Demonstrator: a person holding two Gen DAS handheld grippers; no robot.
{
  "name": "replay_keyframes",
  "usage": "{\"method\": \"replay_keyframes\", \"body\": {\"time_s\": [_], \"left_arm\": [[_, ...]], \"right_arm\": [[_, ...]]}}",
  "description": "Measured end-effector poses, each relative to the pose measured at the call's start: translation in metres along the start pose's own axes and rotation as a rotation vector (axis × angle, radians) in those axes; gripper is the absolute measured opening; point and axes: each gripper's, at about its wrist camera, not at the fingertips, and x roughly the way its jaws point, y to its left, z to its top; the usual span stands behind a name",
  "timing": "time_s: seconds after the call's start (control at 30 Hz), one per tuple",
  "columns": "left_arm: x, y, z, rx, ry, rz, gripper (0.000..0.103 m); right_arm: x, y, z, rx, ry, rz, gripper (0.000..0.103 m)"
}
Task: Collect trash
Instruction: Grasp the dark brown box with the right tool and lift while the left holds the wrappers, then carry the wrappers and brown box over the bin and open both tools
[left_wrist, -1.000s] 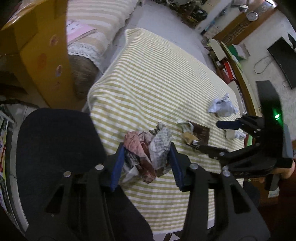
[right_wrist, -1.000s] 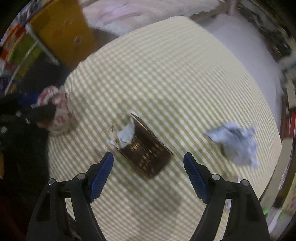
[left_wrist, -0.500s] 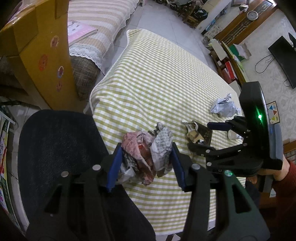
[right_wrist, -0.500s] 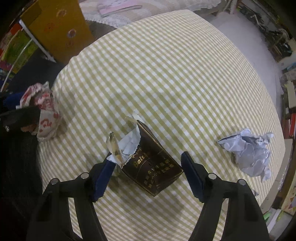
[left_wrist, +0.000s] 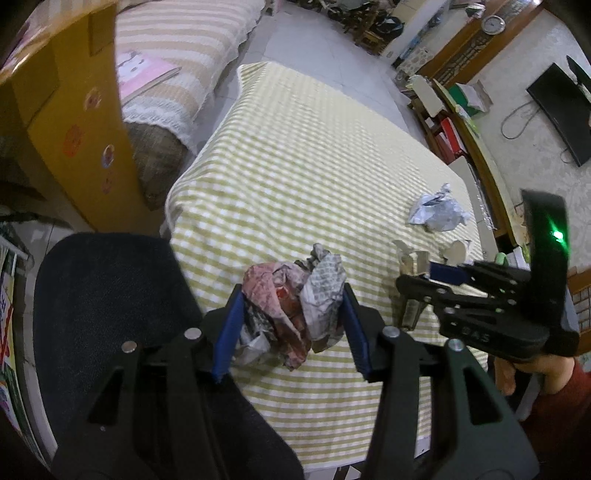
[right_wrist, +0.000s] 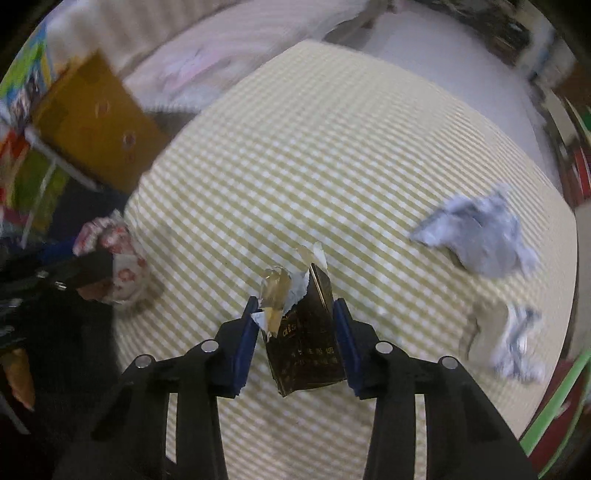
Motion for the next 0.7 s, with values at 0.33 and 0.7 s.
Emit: {"method": "replay_keyframes", "body": {"time_s": [0.33,0.7], "left_arm": [[-0.005,-0.067,0.019,0.161,-0.044,-0.087,0.048],[-0.025,-0.141,0.035,0.325,-0.13,-0.13,0.048]], "right_arm": [[-0.088,-0.027,-0.033,0.276,-0.254,-0.06,0.039],[-0.147,-0.047,-0.063,0.402,-0.413,-0.111,0.04]]}}
